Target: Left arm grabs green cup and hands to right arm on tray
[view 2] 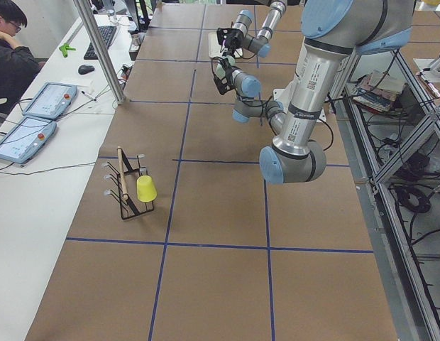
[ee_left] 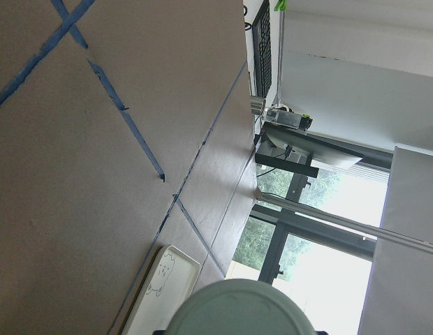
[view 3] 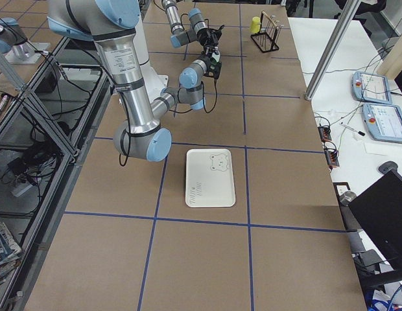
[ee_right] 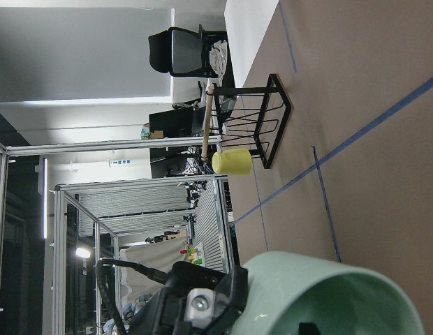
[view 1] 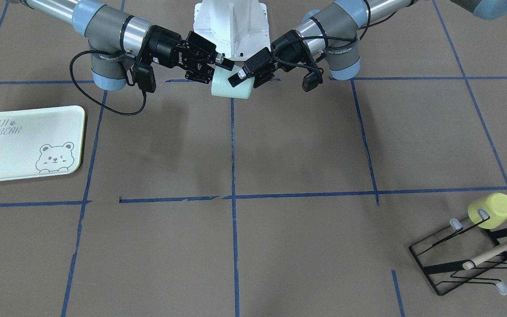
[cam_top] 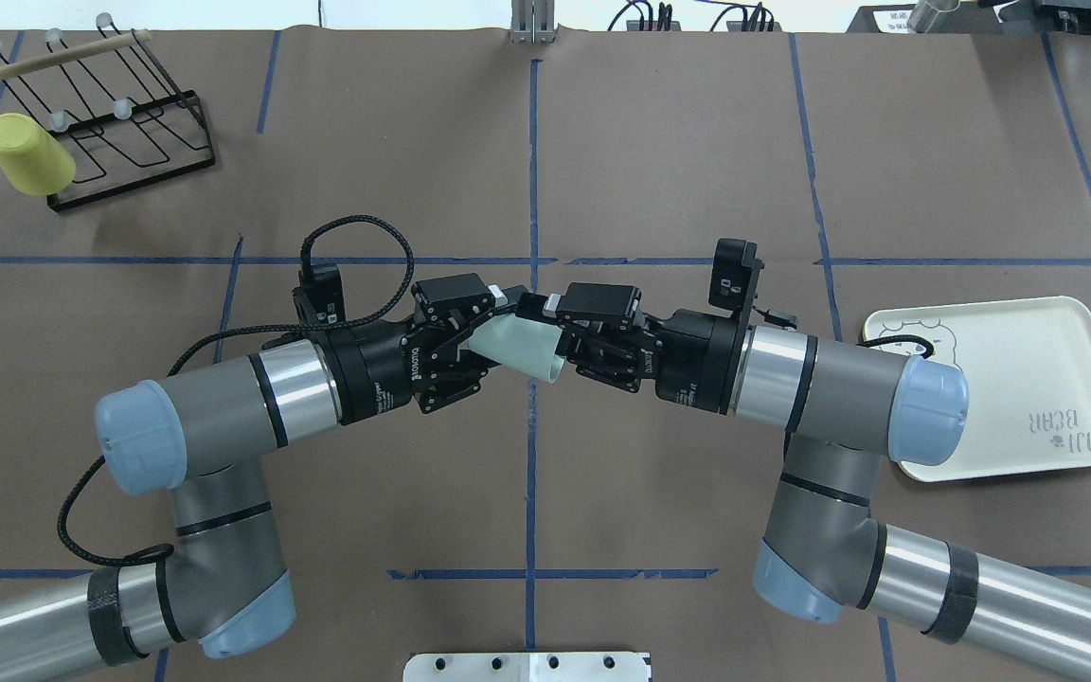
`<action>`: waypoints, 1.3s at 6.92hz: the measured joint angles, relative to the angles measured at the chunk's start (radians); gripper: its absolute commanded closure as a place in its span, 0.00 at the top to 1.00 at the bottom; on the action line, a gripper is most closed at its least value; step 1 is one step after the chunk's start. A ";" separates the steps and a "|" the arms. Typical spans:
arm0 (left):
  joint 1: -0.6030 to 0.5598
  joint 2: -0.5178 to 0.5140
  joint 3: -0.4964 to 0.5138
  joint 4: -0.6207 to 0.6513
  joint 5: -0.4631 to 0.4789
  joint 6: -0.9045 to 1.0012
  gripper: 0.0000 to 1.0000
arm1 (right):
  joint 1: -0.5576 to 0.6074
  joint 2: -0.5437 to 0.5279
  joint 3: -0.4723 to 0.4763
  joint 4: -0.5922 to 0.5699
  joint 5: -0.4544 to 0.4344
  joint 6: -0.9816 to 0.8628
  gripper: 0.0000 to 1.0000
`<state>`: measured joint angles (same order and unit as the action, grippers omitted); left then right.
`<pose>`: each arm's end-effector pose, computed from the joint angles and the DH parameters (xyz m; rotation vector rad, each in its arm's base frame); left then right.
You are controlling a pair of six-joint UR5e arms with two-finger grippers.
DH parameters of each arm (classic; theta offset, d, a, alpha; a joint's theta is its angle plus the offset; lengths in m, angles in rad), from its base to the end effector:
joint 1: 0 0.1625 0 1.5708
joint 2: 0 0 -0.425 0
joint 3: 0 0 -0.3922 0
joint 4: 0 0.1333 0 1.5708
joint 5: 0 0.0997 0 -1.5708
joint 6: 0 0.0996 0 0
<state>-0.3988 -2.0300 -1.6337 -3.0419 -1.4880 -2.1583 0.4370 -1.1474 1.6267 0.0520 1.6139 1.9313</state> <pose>0.4777 -0.3549 0.2162 -0.1394 2.0595 -0.7072 -0.4509 -0.3530 0.2327 0.0552 -2.1308 0.4312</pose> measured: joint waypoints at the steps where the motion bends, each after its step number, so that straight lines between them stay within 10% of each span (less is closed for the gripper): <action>1: 0.000 0.000 0.000 0.000 0.000 0.000 0.58 | -0.001 -0.002 0.001 0.000 0.010 0.000 0.52; 3: 0.000 0.000 0.000 0.000 0.000 0.000 0.58 | -0.002 -0.004 0.001 -0.001 0.024 0.000 0.29; 6: -0.001 0.001 0.000 0.000 0.000 0.000 0.61 | -0.003 -0.003 0.002 0.002 0.026 0.000 0.28; 7: -0.001 0.001 0.000 0.000 0.000 0.000 0.87 | -0.003 -0.002 0.003 0.002 0.026 -0.001 0.18; 9: -0.001 0.002 0.000 0.000 -0.001 0.010 1.00 | -0.003 0.001 0.004 0.005 0.026 -0.001 0.00</action>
<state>-0.3998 -2.0279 -1.6338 -3.0414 -1.4890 -2.1487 0.4340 -1.1466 1.6305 0.0572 1.6394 1.9298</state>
